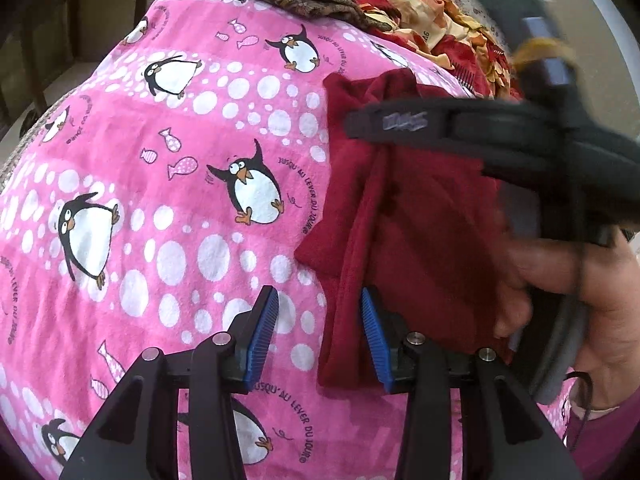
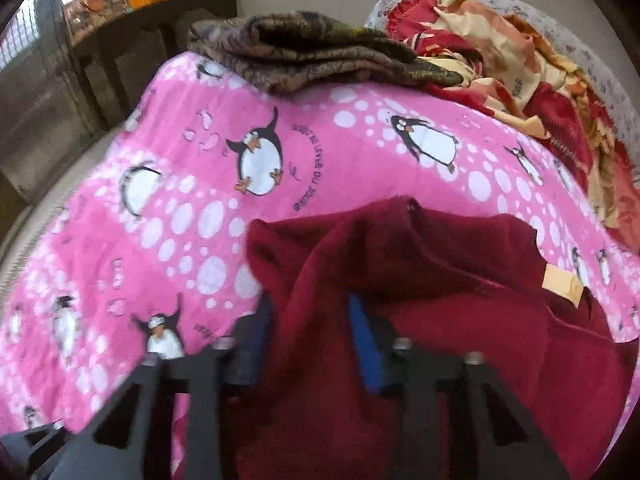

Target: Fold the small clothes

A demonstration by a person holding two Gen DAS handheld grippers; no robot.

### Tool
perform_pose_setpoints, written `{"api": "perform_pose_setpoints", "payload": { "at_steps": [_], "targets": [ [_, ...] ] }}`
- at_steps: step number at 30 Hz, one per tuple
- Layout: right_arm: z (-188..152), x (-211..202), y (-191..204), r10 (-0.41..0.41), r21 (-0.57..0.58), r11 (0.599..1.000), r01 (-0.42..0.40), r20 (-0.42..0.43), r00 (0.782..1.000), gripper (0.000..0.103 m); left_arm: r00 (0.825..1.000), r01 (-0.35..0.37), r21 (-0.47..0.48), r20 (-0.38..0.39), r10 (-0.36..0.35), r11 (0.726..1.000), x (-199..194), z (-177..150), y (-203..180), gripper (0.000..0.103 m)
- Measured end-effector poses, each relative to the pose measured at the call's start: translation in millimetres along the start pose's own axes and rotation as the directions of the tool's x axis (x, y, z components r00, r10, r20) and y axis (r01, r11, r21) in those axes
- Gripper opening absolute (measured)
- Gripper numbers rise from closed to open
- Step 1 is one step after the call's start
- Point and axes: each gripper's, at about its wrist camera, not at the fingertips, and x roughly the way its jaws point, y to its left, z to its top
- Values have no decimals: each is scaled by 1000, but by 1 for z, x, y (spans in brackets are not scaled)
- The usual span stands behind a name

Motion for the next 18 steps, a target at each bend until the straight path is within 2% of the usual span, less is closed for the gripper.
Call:
{"api": "perform_pose_setpoints", "payload": {
  "at_steps": [4, 8, 12, 13, 14, 18],
  "targets": [
    [-2, -22, -18, 112, 76, 990, -115, 44, 993, 18, 1000, 10, 33, 11, -10, 999, -1, 1, -8, 24],
    [-6, -45, -43, 221, 154, 960, -232, 80, 972, 16, 999, 33, 49, 5, -34, 998, 10, 6, -17, 26],
    [-9, -57, -60, 264, 191, 942, -277, 92, 960, 16, 998, 70, 17, -2, -70, 997, 17, 10, -23, 26],
    [-10, -58, -63, 267, 192, 940, -281, 93, 959, 16, 997, 78, 16, 5, -78, 997, 16, 11, -25, 24],
    [-12, -59, -64, 264, 191, 942, -277, 93, 960, 16, 996, 85, 15, 12, -85, 996, 16, 11, -26, 15],
    [-13, -55, -70, 267, 205, 938, -279, 88, 960, 16, 996, 87, 24, 26, -88, 996, 15, 11, -33, 5]
  ]
}}
